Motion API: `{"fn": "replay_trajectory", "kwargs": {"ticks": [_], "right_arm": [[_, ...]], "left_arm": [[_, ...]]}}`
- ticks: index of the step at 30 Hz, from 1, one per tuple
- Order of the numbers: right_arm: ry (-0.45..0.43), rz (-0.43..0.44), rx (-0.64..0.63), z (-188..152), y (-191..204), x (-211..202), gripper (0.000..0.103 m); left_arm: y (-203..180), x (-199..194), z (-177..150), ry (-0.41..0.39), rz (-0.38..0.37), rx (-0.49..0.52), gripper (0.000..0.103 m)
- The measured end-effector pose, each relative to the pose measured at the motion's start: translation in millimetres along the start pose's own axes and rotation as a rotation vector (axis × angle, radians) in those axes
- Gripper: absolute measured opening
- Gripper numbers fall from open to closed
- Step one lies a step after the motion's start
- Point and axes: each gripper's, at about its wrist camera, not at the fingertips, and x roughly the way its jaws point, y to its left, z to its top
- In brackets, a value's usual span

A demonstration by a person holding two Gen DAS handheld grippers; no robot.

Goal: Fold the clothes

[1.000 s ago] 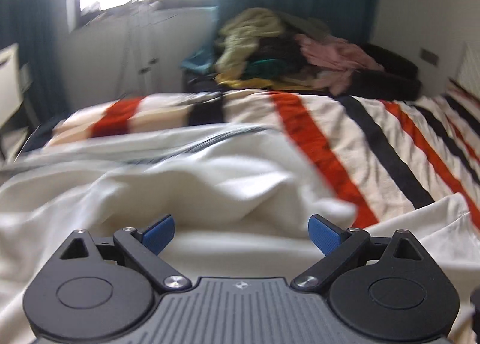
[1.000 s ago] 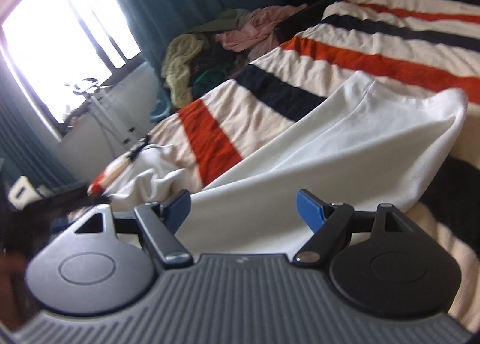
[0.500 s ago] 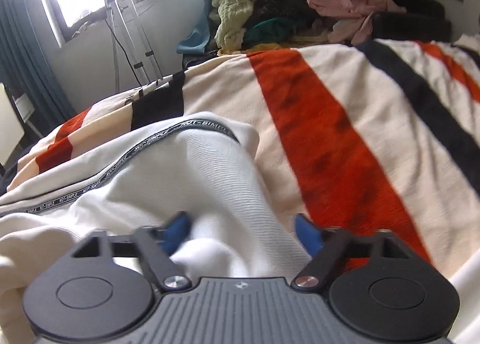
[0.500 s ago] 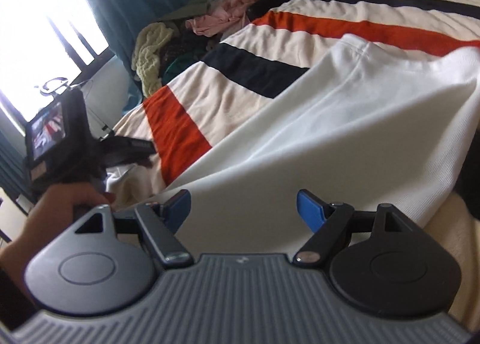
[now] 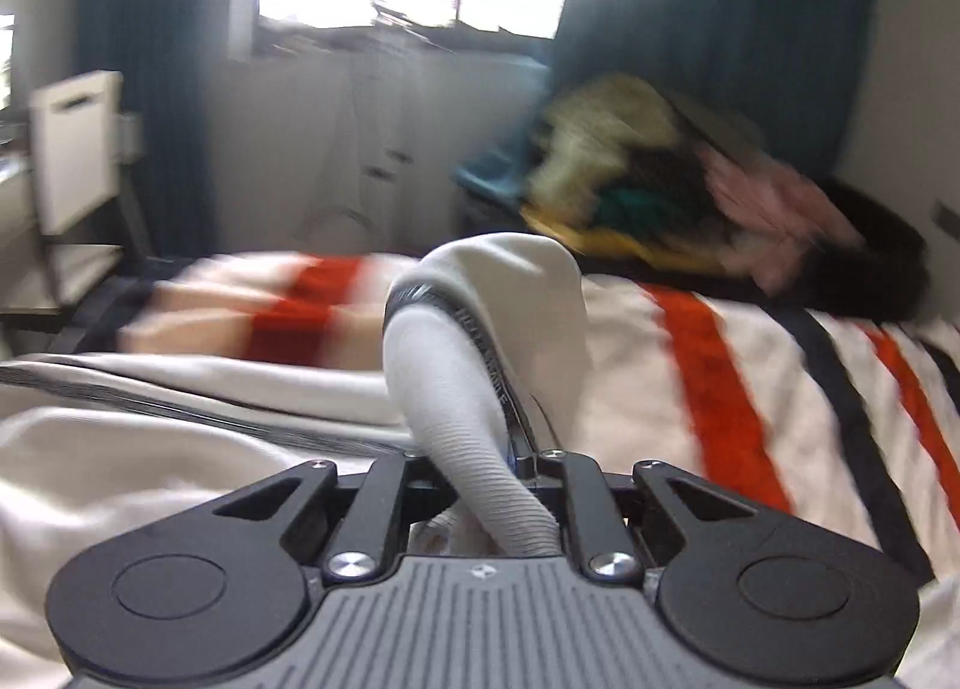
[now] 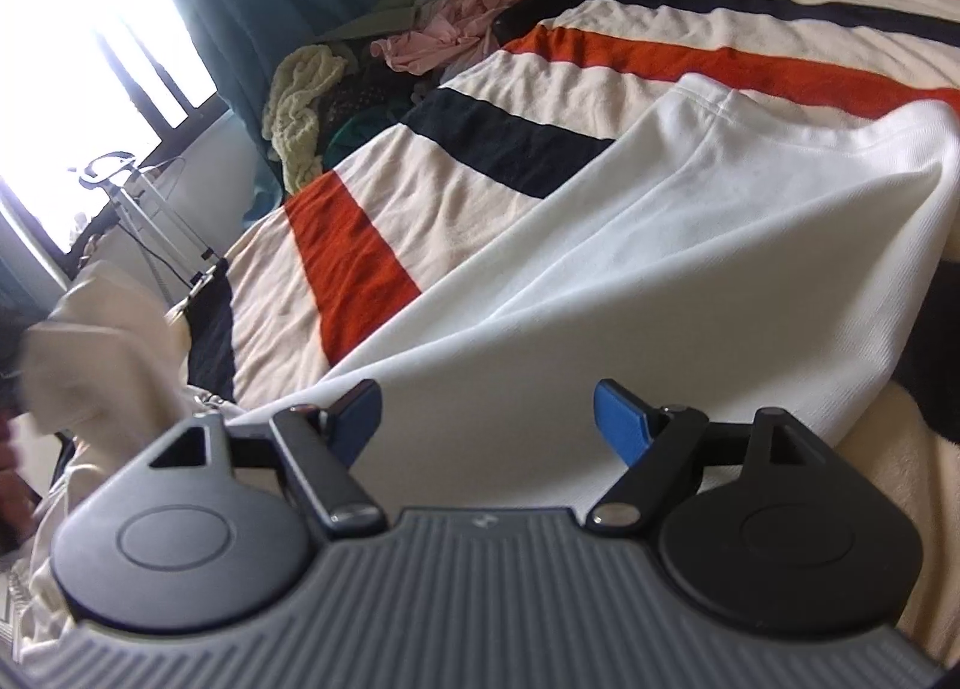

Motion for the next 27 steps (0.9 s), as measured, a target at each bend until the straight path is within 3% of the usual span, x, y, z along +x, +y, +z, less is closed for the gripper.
{"fn": "replay_trajectory", "kwargs": {"ticks": [4,7,10,11,15,19,22,25,27], "right_arm": [[-0.016,0.013,-0.048,-3.3,9.0,-3.6,0.08],[-0.021,0.017,-0.089,-5.7,15.3,-3.8,0.08],[-0.013,0.016,-0.107,-6.8,17.8,-3.2,0.08],[-0.012,0.014,-0.112,-7.2,18.6,-3.5,0.08],[-0.018,0.004,-0.142,-10.0,23.8,-5.0,0.08],[-0.014,-0.011,-0.171,-12.7,28.7,-3.0,0.08],[-0.013,-0.02,-0.181,-13.0,30.2,-2.0,0.08],[-0.013,-0.024,-0.185,-13.6,31.1,-1.1,0.08],[-0.011,-0.027,-0.189,-14.4,31.8,-0.2,0.08]], "left_arm": [[68.2,12.7,-10.1,0.037,0.174,0.006,0.014],[96.5,22.7,-29.3,0.084,0.162,0.011,0.016],[103.1,3.5,-36.7,0.045,0.133,-0.021,0.024],[101.3,-5.3,-38.9,0.039,0.13,-0.021,0.033],[83.9,-49.8,-46.5,0.063,0.1,-0.025,0.088],[40.2,-126.1,-49.8,0.063,0.057,0.022,0.092],[7.3,-192.1,-50.2,0.03,0.076,0.059,0.102],[-27.1,-254.0,-54.1,0.025,-0.044,0.131,0.103],[-48.0,-288.5,-56.0,0.082,-0.117,0.141,0.103]]}}
